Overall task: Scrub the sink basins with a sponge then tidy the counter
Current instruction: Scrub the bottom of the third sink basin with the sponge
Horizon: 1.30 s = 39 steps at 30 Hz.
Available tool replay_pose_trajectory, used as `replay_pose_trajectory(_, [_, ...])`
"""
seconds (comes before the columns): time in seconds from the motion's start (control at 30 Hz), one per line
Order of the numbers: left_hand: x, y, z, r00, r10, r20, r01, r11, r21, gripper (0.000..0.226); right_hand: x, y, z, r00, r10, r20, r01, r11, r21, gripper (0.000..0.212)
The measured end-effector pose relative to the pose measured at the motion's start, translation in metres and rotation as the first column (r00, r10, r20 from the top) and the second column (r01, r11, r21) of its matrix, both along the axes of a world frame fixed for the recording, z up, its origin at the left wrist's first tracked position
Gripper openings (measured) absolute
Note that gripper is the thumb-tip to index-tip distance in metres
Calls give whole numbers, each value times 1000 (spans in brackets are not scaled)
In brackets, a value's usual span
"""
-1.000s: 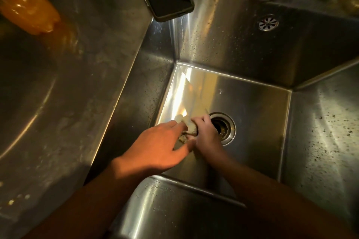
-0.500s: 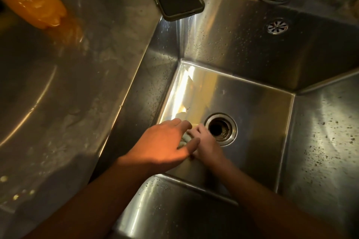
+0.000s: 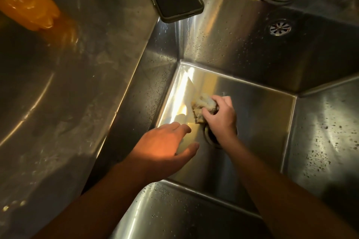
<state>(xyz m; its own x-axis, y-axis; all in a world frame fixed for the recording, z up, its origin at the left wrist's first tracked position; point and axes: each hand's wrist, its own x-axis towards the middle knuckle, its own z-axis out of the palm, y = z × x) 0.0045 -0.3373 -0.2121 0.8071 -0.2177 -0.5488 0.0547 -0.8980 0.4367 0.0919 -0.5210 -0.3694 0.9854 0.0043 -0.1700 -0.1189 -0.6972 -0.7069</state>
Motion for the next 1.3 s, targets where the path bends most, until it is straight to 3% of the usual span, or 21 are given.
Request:
replay_pose_trajectory(0.13, [0, 1, -1, 1000, -1, -8, 1, 1000, -4, 64, 45, 7, 6, 997, -71, -17, 72, 997, 41, 44])
replay_pose_trajectory(0.3, [-1, 1, -2, 1000, 1, -3, -1, 1000, 21, 57, 69, 34, -15, 970, 191, -148, -204, 976, -75, 47])
replay_pose_trajectory(0.57, [-2, 1, -3, 999, 10, 41, -11, 999, 40, 61, 35, -4, -25, 844, 509, -170, -529, 841, -110, 49])
replay_pose_trajectory(0.73, [-3, 1, 0, 999, 20, 31, -21, 1000, 15, 62, -4, -86, -11, 873, 435, -219, -477, 854, -206, 48])
replay_pose_trajectory(0.83, [-2, 1, 0, 999, 14, 44, -15, 1000, 20, 62, -12, -108, -1, 910, 377, -175, -404, 902, -154, 50])
replay_pose_trajectory(0.97, [-2, 0, -1, 999, 7, 40, -9, 1000, 30, 64, 13, -67, 3, 957, 292, -1, -291, 953, -90, 46])
replay_pose_trajectory(1.07, [-2, 1, -4, 999, 3, 47, -5, 999, 41, 63, 29, -24, -4, 958, 286, -36, -288, 954, -78, 44])
replay_pose_trajectory(1.13, [-3, 2, -6, 998, 10, 54, -13, 999, 42, 58, 24, -6, -11, 930, 357, -87, -365, 925, -102, 45])
replay_pose_trajectory(1.3, [-4, 1, -10, 997, 15, 69, -18, 999, 46, 48, -24, 3, -18, 770, 617, -165, -638, 752, -164, 48])
